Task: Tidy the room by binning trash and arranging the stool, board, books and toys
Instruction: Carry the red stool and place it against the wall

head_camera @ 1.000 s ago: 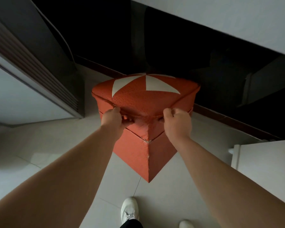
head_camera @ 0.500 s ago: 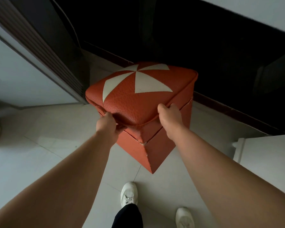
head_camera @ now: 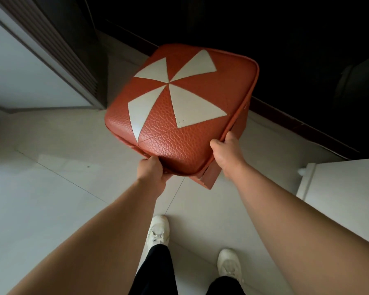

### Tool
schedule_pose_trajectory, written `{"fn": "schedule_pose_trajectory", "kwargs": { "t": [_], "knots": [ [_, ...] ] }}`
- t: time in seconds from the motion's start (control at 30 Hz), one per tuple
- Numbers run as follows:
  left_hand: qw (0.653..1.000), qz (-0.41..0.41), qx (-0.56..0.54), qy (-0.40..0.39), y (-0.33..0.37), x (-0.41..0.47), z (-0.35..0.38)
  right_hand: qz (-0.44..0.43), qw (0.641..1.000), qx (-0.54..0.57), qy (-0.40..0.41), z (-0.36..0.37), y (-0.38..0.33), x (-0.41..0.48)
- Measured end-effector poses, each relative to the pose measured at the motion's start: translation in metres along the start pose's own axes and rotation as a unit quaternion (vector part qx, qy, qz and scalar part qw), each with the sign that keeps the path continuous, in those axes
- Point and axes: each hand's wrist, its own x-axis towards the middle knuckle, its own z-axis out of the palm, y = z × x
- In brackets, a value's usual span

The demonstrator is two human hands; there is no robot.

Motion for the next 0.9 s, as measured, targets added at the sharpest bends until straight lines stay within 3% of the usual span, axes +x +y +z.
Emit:
{"fn": "schedule_pose_trajectory", "kwargs": {
  "t": [0.23,0.53,0.7,0.9],
  "knots": [
    [1.0,0.011,0.029,0.006,0.004,0.019,0.026,0.008,0.999,-0.032,-0.023,-0.016,0.006,0.03],
    [0.99,0.054,0.104,0.077,0.039,0.05,0.007,0.082,0.992,-0.058,-0.077,0.013,0.027,0.029],
    [0.976,0.078,0.182,0.092,0.058,0.059,0.002,0.092,0.994,0.008,-0.054,0.047,0.043,0.031],
    [0.983,0.047,0.153,0.088,0.058,0.07,-0.002,0.082,0.993,-0.078,-0.026,0.065,0.044,0.043]
  ]
}}
